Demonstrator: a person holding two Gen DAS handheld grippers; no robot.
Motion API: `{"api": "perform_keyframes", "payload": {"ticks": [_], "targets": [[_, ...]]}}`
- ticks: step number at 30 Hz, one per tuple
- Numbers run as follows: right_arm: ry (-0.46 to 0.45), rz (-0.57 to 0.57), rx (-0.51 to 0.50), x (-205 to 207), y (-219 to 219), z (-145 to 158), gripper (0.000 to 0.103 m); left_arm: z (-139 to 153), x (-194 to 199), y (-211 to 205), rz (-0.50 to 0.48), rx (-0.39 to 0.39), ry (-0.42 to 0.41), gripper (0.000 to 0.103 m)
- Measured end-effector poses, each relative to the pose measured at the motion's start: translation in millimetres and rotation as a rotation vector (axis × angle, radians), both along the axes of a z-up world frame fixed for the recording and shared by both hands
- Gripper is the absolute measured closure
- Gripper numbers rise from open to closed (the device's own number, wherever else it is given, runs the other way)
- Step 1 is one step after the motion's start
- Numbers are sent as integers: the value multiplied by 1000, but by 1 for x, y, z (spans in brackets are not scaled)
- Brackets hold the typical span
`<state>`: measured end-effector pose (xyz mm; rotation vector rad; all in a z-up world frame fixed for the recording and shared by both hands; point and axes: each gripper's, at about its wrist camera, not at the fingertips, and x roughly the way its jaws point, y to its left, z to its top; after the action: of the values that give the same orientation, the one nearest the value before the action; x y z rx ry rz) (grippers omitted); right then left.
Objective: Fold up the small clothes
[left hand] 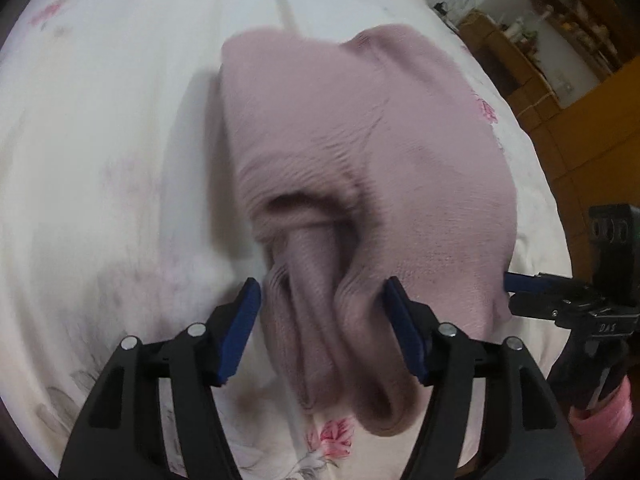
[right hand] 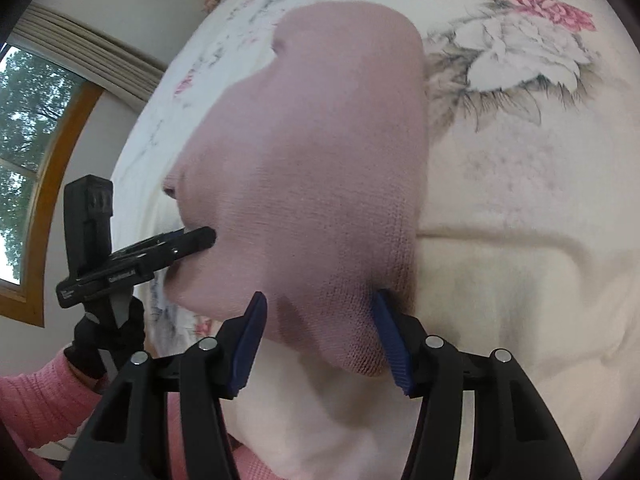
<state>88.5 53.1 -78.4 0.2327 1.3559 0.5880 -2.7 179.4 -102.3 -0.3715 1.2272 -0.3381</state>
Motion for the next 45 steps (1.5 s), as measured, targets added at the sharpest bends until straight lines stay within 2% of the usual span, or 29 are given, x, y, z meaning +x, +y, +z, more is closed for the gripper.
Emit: {"api": "perform_keyframes", "payload": {"ticks": [4, 8, 9, 10, 15, 19, 22, 28, 34, 38, 45], "targets": [[0, -17, 9, 2, 3, 0, 47, 2, -3, 1, -4, 30, -15, 34], [-19, -39, 25, -4, 0, 11, 47, 20, -11, 5, 5, 61, -22, 36], [-40, -43, 18, -8, -1, 19, 44, 27, -15, 6, 6, 77, -30, 36], [-58, -45, -4, -11, -1, 24, 35, 35, -19, 7, 7, 98, -36, 35], [-176, -35, -177, -37, 9, 56, 10, 64, -42, 12, 38, 140, -40, 27], [-224, -42, -250, -55, 12, 74, 4, 86, -66, 10, 64, 170, -38, 23], [-257, -61, -280, -66, 14, 86, 4, 95, -81, 1, 73, 203, -37, 22], [-259, -85, -323, -82, 18, 98, 4, 113, -103, -2, 115, 267, -30, 14], [-282, -121, -386, -96, 21, 111, 4, 129, -120, -6, 161, 324, -43, 13], [-296, -154, -436, -103, 21, 118, 4, 140, -130, -8, 175, 322, -49, 13], [-313, -198, -452, -112, 17, 128, 4, 158, -148, -12, 188, 373, -84, 13]]}}
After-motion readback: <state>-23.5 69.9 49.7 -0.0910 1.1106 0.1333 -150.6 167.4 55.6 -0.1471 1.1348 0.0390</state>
